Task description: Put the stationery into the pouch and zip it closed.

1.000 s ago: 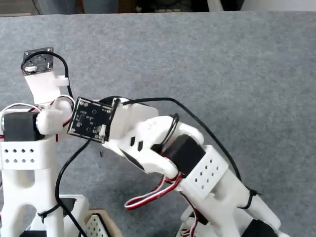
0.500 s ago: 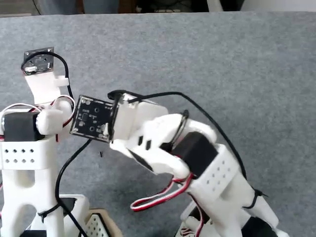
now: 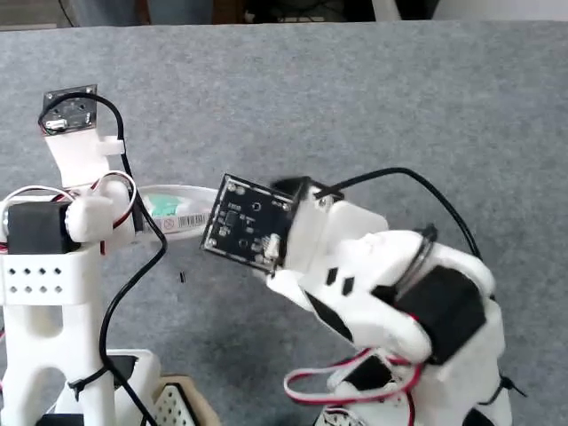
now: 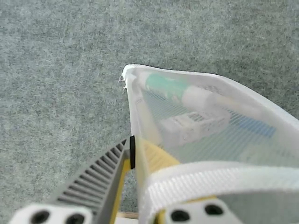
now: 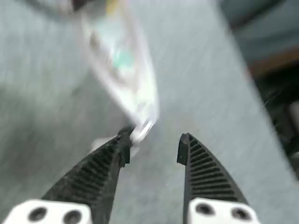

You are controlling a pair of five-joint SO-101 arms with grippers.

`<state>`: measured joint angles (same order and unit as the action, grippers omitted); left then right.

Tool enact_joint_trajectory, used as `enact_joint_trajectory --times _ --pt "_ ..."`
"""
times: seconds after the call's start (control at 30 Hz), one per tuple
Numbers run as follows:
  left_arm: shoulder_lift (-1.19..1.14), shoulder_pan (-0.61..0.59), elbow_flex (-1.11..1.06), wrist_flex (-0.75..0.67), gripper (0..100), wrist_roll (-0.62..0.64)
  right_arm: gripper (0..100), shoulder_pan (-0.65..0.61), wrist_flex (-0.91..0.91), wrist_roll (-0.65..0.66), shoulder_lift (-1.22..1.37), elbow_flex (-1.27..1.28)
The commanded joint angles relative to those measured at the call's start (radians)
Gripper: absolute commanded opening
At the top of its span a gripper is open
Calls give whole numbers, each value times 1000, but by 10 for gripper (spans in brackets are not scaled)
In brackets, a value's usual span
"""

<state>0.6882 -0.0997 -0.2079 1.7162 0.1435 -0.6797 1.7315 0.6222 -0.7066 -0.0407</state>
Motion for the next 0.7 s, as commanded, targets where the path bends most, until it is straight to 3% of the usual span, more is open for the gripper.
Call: enact_joint_trajectory --times 0.0,0.37,0.67 --pt "26 -10 7 -17 29 3 188 17 -5 2 -12 153" --pt "29 -10 7 -14 29 -12 185 86 -437 0 -4 584" --pt "31 -8 4 -15 29 -14 185 106 -531 -44 -4 630"
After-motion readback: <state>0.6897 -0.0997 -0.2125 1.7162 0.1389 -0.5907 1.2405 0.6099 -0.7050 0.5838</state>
